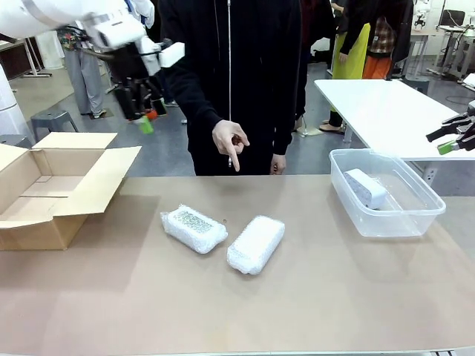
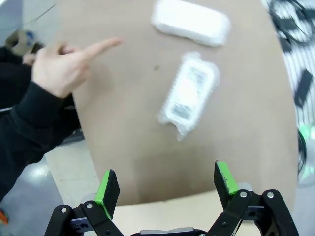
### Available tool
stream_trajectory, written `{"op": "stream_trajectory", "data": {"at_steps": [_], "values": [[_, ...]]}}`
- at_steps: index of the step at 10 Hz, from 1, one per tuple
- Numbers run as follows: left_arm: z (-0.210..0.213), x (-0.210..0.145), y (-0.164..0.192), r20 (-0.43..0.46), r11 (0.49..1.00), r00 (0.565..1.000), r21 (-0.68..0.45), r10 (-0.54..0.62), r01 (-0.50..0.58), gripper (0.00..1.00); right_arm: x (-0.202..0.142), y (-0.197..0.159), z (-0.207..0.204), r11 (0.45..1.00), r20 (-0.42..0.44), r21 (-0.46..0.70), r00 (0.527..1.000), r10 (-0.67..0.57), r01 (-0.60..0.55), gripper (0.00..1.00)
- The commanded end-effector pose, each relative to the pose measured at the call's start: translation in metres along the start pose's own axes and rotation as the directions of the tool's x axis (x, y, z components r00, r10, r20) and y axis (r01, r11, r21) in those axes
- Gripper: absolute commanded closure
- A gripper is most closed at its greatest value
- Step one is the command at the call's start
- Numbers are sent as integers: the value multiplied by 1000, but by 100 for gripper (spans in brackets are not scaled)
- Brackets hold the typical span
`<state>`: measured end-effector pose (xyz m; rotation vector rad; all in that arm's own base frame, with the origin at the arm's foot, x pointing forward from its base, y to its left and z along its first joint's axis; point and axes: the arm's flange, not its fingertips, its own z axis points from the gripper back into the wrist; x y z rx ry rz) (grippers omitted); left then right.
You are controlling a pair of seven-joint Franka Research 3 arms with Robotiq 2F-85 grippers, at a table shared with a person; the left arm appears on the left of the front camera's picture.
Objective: Separate and place wrapped and unwrapped clocks.
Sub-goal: Pick up the Digital clock indicated by the person.
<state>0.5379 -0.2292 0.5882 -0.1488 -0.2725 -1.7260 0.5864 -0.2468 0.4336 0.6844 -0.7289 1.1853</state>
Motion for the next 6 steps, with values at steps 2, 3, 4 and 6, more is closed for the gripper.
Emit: {"op": "stream_trajectory", "data": {"at_steps": [2, 3, 4, 6], "values": [[-43, 41, 0, -21, 951, 956, 114, 293, -289, 0, 0, 0, -1, 1000, 1, -3, 1000, -1, 1, 0], [-52, 53, -7, -33, 954, 958, 102, 285, -280, 0, 0, 0, -1, 1000, 1, -3, 1000, -1, 1, 0], [-63, 62, -15, -48, 959, 960, 68, 277, -274, 0, 0, 0, -1, 1000, 1, -3, 1000, -1, 1, 0], [-81, 79, -27, -72, 953, 950, 25, 304, -303, 0, 0, 0, -1, 1000, 1, -3, 1000, -1, 1, 0]]}}
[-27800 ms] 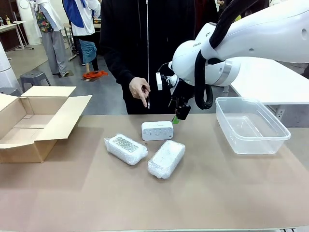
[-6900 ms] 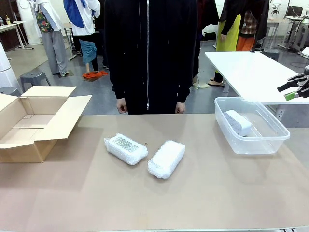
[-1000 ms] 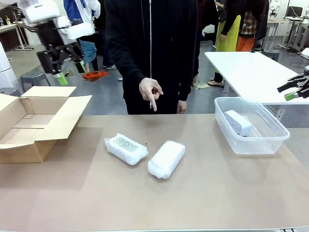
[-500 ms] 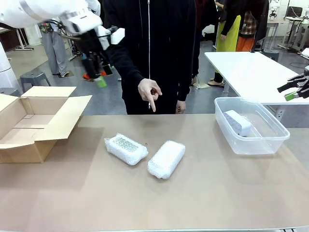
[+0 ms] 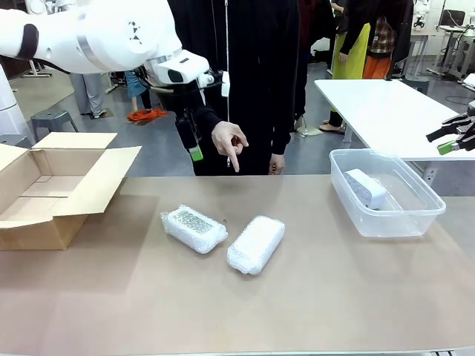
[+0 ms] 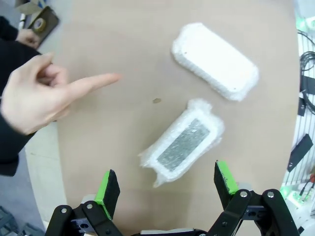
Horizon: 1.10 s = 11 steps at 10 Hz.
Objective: Separate and place wrapped and unwrapped clocks.
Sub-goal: Pick up the Digital clock indicated by the person.
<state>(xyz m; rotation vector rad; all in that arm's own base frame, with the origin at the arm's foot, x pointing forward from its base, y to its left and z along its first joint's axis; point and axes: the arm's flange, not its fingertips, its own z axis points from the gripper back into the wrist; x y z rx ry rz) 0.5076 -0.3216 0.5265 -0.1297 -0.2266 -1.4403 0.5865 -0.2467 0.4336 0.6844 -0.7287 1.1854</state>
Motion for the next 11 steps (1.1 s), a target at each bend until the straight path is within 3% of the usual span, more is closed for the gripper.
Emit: {"op": "stream_trajectory", "data": {"at_steps": [1, 4, 7, 11], "values": [[-3, 6, -15, -42, 999, 998, -12, 43, -43, 0, 0, 0, -1, 1000, 1, -3, 1000, -1, 1, 0], [-18, 25, -45, -67, 999, 997, -38, 24, -26, 0, 0, 0, -1, 1000, 1, -3, 1000, -1, 1, 0], [-40, 45, -39, -105, 995, 992, -64, 67, -74, 0, 0, 0, -1, 1000, 1, -3, 1000, -1, 1, 0], [-48, 51, -34, -110, 994, 993, -96, 51, -62, 0, 0, 0, -1, 1000, 1, -3, 1000, -1, 1, 0]]}}
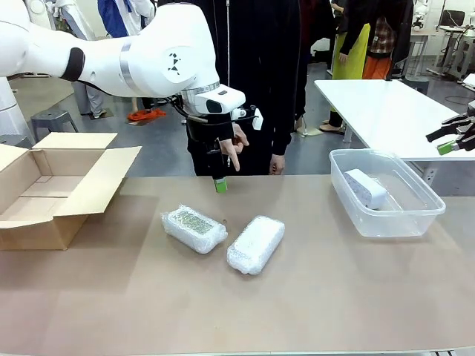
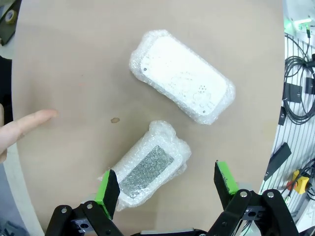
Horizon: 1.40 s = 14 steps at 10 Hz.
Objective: Separate and place wrapped and unwrapped clocks.
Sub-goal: Pick up the Digital clock indicated by the person.
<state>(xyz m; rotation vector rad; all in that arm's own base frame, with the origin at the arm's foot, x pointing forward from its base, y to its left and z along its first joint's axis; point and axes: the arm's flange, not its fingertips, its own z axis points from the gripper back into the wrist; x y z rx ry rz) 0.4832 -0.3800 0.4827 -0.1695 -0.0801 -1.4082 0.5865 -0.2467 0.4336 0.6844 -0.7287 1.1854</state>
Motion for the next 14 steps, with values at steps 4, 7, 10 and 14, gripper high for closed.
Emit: {"op": "stream_trajectory", "data": {"at_steps": [4, 7, 10, 14], "values": [[6, 7, -2, -29, 1000, 1000, 5, -2, 3, 0, 0, 0, -1, 1000, 1, -3, 1000, -1, 1, 0], [5, 4, -2, -2, 1000, 1000, -7, -9, 9, 0, 0, 0, -1, 1000, 1, -3, 1000, -1, 1, 0], [5, 4, -2, -2, 1000, 1000, -7, -9, 9, 0, 0, 0, -1, 1000, 1, -3, 1000, -1, 1, 0], [5, 4, -2, -2, 1000, 1000, -7, -9, 9, 0, 0, 0, -1, 1000, 1, -3, 1000, -1, 1, 0]]}}
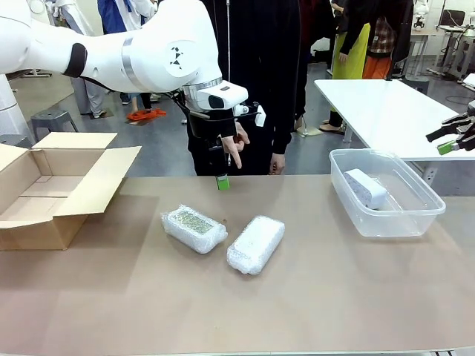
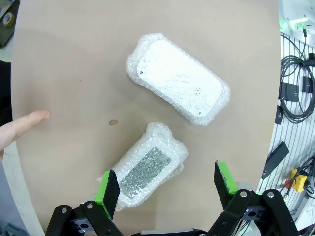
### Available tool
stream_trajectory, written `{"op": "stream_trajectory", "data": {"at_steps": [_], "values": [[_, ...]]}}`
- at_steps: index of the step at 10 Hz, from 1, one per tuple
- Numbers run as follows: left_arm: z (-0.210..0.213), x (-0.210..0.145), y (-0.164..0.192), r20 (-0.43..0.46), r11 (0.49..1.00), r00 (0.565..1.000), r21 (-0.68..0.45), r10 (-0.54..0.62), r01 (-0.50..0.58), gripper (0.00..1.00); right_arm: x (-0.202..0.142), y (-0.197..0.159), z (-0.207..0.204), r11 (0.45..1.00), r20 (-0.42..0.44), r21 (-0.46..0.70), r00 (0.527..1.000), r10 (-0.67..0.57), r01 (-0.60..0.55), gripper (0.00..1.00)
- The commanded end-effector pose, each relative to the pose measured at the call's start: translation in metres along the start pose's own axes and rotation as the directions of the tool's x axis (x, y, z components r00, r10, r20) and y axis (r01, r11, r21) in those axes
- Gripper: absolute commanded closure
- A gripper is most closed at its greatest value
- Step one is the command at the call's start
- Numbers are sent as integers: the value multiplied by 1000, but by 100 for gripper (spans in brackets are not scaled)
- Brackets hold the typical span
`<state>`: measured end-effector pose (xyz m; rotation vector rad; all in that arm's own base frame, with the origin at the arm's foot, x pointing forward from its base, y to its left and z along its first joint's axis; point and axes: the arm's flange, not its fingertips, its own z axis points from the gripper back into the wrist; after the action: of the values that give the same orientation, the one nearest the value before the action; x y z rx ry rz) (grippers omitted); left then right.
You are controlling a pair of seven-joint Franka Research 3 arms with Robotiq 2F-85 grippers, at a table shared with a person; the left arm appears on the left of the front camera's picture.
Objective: Separate and place wrapped and unwrapped clocks.
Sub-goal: Pick up the Digital clock indicated by the person.
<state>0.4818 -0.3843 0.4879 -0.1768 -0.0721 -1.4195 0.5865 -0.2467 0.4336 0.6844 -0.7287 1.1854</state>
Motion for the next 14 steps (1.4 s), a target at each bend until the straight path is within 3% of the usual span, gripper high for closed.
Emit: {"op": "stream_trajectory", "data": {"at_steps": [1, 2, 5, 11, 14], "values": [[0, 0, 0, 0, 1000, 1000, 0, 0, 0, 0, 0, 0, -1, 1000, 1, -3, 1000, -1, 1, 0], [-10, -9, -4, 43, 998, 997, 13, 58, -58, 0, 0, 0, -1, 1000, 1, -3, 1000, -1, 1, 0], [-30, 8, -20, 81, 978, 976, 48, 201, -205, 0, 0, 0, -1, 1000, 1, -3, 1000, -1, 1, 0], [-61, 61, -52, -1, 908, 919, 154, 395, -390, 0, 0, 0, -1, 1000, 1, -3, 1000, -1, 1, 0], [-84, 86, -56, 16, 908, 916, 125, 401, -400, 0, 0, 0, -1, 1000, 1, -3, 1000, -1, 1, 0]]}}
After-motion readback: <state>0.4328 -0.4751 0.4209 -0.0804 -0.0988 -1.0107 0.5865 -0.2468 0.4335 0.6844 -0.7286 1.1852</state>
